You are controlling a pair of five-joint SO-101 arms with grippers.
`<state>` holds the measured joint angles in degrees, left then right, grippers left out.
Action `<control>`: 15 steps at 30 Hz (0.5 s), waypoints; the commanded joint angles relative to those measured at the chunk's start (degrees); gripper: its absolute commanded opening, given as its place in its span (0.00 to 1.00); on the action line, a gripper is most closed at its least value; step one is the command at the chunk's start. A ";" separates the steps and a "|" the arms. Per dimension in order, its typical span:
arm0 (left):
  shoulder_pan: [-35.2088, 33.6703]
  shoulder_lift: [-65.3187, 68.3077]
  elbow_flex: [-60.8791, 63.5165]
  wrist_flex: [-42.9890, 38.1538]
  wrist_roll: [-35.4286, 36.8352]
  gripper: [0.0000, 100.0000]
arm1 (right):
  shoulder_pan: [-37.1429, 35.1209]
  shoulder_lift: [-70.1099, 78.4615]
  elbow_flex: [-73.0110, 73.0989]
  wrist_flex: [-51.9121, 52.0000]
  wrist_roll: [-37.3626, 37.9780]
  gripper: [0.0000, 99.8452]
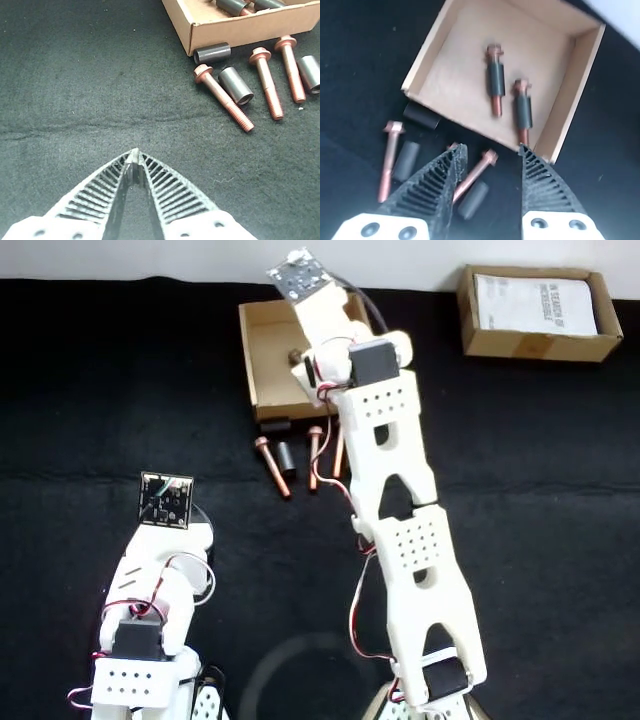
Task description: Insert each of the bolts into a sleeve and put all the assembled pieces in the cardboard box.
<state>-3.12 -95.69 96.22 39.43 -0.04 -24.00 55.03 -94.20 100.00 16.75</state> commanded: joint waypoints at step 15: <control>-0.75 0.13 1.36 -0.18 -0.09 0.01 | 2.77 -22.90 36.00 1.19 -8.97 0.15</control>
<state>-3.12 -95.69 96.22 39.43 -0.04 -22.07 38.68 -64.48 100.53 8.31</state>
